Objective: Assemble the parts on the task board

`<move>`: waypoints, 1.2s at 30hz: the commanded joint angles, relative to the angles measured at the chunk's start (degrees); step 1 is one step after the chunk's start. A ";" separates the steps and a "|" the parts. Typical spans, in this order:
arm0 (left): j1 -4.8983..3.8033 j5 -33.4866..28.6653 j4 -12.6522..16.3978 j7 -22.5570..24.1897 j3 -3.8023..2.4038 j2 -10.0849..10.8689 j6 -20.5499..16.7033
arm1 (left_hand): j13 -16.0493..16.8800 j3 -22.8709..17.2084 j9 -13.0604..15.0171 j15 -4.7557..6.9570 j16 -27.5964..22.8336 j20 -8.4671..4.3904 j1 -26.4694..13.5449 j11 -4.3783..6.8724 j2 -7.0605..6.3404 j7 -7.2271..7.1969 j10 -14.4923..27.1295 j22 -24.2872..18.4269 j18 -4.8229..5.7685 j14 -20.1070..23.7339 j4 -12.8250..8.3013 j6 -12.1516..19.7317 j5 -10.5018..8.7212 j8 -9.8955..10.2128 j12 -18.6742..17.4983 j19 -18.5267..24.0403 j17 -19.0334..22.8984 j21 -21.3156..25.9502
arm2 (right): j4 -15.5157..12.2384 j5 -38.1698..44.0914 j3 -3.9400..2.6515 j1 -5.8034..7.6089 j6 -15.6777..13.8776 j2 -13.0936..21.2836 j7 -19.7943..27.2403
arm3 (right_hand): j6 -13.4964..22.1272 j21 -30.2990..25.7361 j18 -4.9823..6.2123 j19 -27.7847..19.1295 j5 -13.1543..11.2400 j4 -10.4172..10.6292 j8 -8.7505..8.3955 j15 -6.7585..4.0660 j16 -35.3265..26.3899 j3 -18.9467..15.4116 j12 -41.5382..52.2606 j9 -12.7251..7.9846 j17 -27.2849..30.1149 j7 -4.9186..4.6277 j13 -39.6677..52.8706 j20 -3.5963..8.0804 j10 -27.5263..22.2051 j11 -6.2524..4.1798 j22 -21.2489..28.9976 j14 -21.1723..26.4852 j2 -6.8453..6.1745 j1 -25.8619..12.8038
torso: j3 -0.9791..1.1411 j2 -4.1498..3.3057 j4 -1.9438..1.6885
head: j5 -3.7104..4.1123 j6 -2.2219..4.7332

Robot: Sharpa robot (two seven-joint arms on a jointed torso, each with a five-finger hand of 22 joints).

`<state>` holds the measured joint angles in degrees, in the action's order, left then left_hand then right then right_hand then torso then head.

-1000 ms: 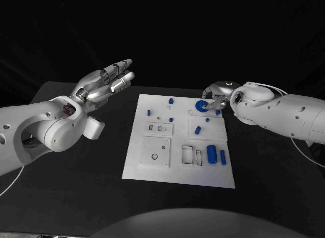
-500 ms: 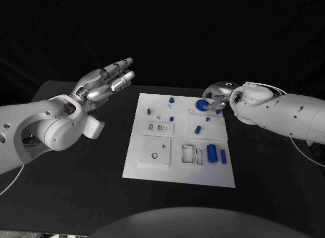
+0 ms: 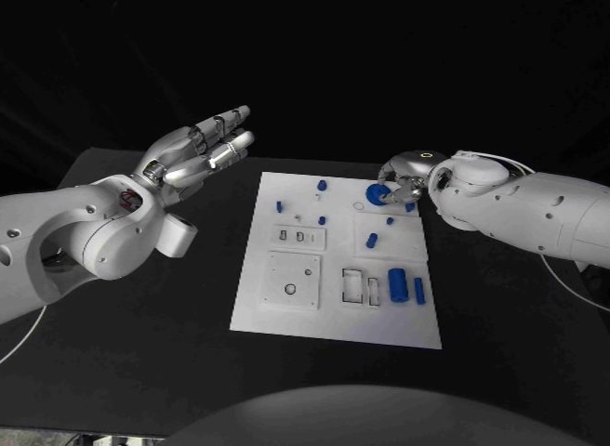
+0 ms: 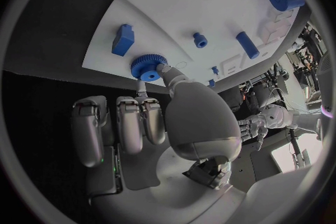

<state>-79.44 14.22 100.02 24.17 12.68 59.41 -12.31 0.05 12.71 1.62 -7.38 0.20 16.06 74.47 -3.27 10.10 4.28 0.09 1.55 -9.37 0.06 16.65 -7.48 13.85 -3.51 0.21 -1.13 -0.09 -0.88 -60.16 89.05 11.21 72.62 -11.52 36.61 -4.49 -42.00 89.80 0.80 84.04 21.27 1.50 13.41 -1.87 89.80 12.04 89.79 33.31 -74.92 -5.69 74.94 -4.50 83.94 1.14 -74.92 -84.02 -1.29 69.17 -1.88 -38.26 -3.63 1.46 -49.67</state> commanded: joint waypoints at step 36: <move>-0.07 0.29 -0.11 -0.83 -0.05 -0.11 2.16 | -0.05 0.71 -0.06 -1.03 -0.20 0.54 1.22 -0.84 0.03 0.94 -0.09 -0.49 -0.97 -0.06 0.00 -0.31 0.45 -0.46 -0.21 -0.55 0.09 -0.71 | -6.60 -0.37 0.09 3.03 -1.66 0.74 0.62 | -3.62 0.20 -0.80 5.96 4.94 -0.35 3.60 -0.51 0.20 1.21 0.21 3.12 -15.08 0.57 15.06 0.39 6.06 -0.66 -15.08 -5.98 -0.64 -0.43 | -0.02 -0.04 0.00 | -0.86 -0.33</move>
<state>-79.44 14.27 99.87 23.25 12.68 59.47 -11.44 0.06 13.03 1.62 -7.99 0.20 16.47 75.00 -3.67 10.17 5.02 0.08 1.55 -9.36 -0.14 16.66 -7.79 14.09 -3.85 0.21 -1.54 -0.08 -1.33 -66.56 88.94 11.28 75.57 -15.10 37.65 -4.02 -44.48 89.75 0.81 84.03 25.97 1.03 17.36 -1.87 89.80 12.99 89.78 36.49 -74.90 -5.69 74.92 -4.50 83.94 0.71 -74.95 -84.02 -1.56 68.92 -1.96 -38.17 -3.54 0.56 -50.02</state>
